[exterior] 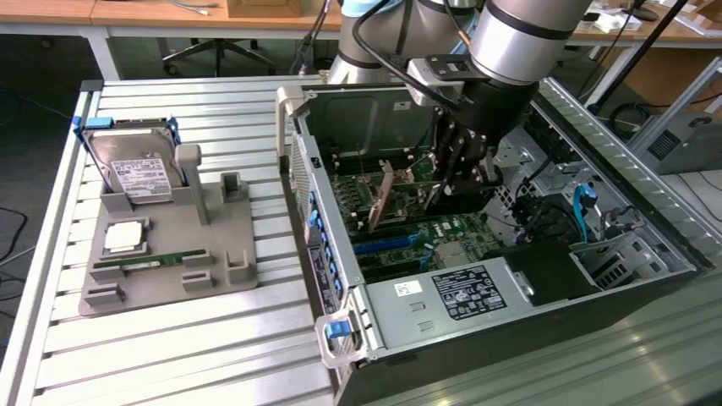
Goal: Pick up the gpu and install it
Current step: 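Insert the gpu into the slot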
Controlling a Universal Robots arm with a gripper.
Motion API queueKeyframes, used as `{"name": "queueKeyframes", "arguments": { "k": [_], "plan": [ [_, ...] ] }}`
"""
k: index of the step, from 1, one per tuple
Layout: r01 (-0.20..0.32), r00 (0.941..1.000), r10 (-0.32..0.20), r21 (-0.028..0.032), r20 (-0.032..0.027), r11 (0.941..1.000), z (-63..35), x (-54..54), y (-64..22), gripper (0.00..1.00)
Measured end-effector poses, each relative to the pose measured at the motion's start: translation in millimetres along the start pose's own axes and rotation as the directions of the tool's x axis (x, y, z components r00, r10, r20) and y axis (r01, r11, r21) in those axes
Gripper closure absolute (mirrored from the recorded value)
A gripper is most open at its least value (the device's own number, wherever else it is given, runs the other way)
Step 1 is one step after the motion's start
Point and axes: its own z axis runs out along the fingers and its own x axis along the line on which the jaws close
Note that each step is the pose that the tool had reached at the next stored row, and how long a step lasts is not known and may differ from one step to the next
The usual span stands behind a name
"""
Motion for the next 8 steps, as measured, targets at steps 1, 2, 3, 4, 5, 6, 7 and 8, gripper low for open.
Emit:
{"name": "queueKeyframes", "arguments": {
  "k": [1, 2, 3, 4, 5, 6, 7, 8],
  "plan": [
    [0.000, 1.0000, 0.000, 0.0000, -0.0001, 1.0000, 0.7, 0.0, 0.1, 0.73],
    [0.000, 1.0000, 0.000, -0.0001, -0.0003, 1.0000, 1.8, -0.1, 0.3, 0.73],
    [0.000, 1.0000, 0.000, -0.0001, -0.0006, 1.0000, 3.2, -0.4, 0.6, 0.73],
    [0.000, 1.0000, 0.000, 0.0000, -0.0003, 1.0000, 4.2, -0.5, 0.9, 0.73],
    [0.000, 1.0000, 0.000, 0.0000, -0.0004, 1.0000, 4.9, -0.5, 1.0, 0.73],
    [0.000, 1.0000, 0.000, -0.0001, -0.0006, 1.0000, 5.7, -0.8, 1.0, 0.73],
    [0.000, 1.0000, 0.000, -0.0001, -0.0008, 1.0000, 6.7, -1.1, 1.0, 0.73],
    [0.000, 1.0000, 0.000, 0.0000, -0.0010, 1.0000, 8.1, -1.3, 1.3, 0.73]
  ]
}}
